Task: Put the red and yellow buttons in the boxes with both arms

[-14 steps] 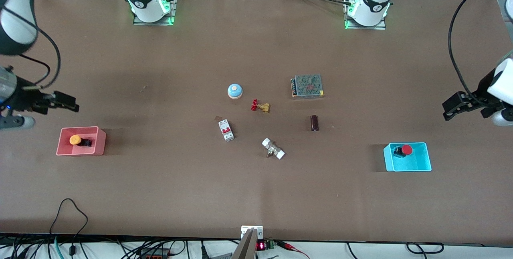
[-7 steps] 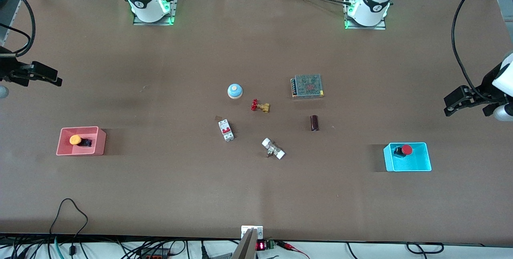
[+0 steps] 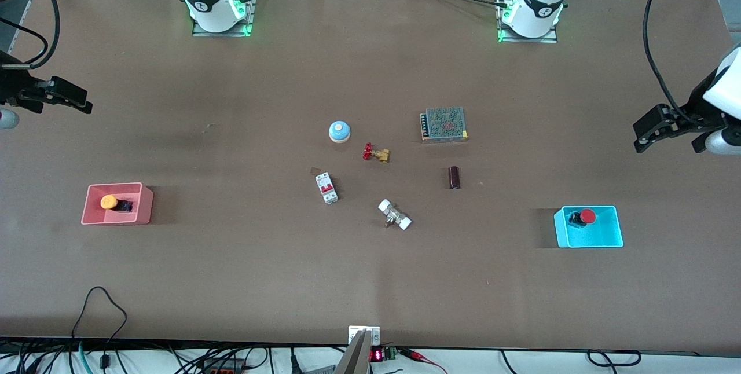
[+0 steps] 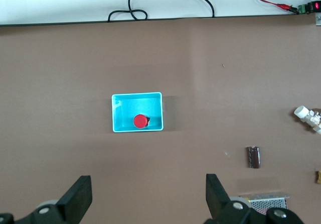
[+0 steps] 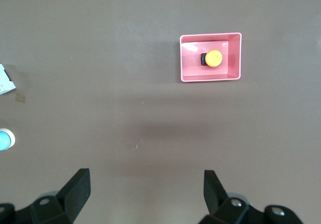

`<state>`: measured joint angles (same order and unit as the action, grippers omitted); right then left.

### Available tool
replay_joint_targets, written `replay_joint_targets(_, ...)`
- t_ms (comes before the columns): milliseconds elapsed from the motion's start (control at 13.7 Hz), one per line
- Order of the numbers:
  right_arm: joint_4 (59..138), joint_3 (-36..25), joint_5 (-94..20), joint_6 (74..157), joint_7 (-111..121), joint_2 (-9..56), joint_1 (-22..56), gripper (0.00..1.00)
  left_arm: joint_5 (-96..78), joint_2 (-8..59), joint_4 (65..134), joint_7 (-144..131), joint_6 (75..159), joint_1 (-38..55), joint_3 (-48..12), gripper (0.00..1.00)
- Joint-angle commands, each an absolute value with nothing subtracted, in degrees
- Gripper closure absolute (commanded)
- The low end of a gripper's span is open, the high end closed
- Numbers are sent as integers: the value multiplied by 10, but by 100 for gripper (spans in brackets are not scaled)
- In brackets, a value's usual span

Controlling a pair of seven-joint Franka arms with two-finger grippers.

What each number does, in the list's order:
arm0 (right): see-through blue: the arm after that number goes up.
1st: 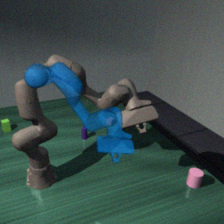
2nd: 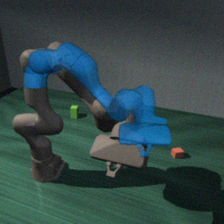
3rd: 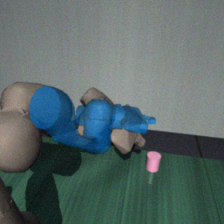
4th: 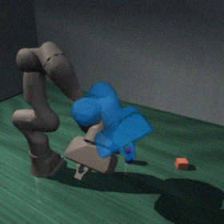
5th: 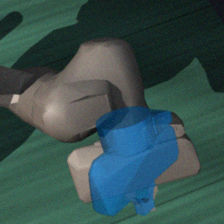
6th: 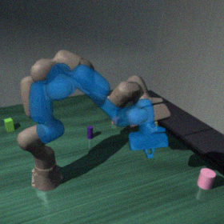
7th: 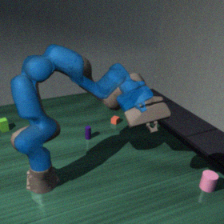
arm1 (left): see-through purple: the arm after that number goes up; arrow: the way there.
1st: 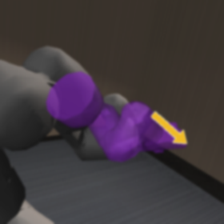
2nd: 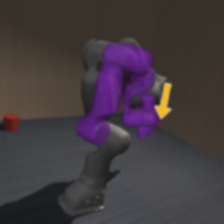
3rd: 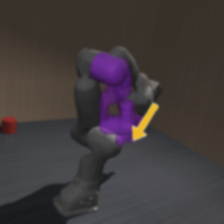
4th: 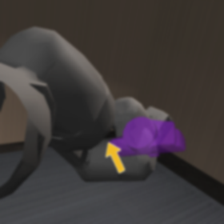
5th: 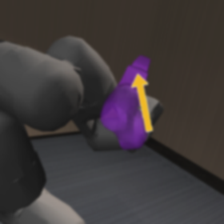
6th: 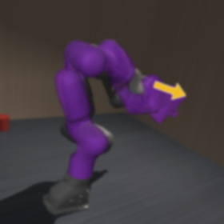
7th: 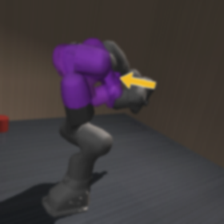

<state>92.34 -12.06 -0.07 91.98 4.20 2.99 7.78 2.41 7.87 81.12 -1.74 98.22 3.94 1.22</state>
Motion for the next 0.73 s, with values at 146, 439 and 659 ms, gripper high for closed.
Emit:
replay_joint_targets(146, 937, -120, 9, 912, 34, 11, 78, 0, -24, 32, 892, 23, 1006, 35, 33, 0)
replay_joint_targets(439, 937, -120, 9, 909, 34, 7, 79, 0, -20, 4, 939, 39, 1023, 30, 33, 0)
replay_joint_targets(659, 937, -120, 9, 906, 34, 8, 78, 0, -20, 5, 933, 31, 1013, 22, 28, 0)
